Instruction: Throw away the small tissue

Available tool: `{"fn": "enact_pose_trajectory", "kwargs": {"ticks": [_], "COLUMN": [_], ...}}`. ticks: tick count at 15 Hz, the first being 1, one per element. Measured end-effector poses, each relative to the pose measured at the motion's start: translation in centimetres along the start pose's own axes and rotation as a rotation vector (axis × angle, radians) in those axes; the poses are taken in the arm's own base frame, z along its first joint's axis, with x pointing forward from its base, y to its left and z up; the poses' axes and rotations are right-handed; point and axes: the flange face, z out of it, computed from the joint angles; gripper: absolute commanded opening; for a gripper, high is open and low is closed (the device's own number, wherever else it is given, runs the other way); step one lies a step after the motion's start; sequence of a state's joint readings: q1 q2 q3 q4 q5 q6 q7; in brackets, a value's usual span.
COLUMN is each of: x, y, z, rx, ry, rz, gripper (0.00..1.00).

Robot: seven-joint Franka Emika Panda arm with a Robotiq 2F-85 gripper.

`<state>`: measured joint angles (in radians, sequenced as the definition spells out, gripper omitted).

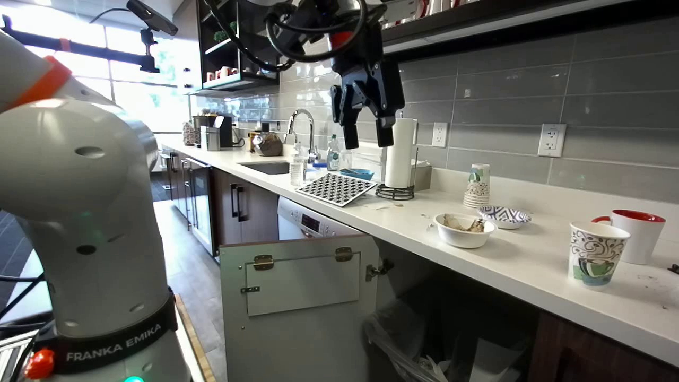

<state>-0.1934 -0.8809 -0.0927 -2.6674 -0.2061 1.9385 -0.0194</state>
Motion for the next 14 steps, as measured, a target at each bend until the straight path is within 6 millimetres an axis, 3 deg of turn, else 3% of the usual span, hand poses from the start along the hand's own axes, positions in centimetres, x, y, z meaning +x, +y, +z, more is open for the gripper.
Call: {"fn": "enact_pose_trajectory", "kwargs": {"ticks": [7, 11, 13, 14], "x": [7.3, 11.3, 13.1, 13.2], "y": [-8.5, -12.2, -13.2, -13.3], "z": [2.6, 7.5, 9.8, 10.1], "rx": [0.173, 0.224, 0.228, 0.226], "ry": [0.342, 0.398, 0.376, 0.371], "rz": [-0.100, -0.151, -0.167, -0.168], "gripper": [1.00, 1.00, 1.00, 1.00]}}
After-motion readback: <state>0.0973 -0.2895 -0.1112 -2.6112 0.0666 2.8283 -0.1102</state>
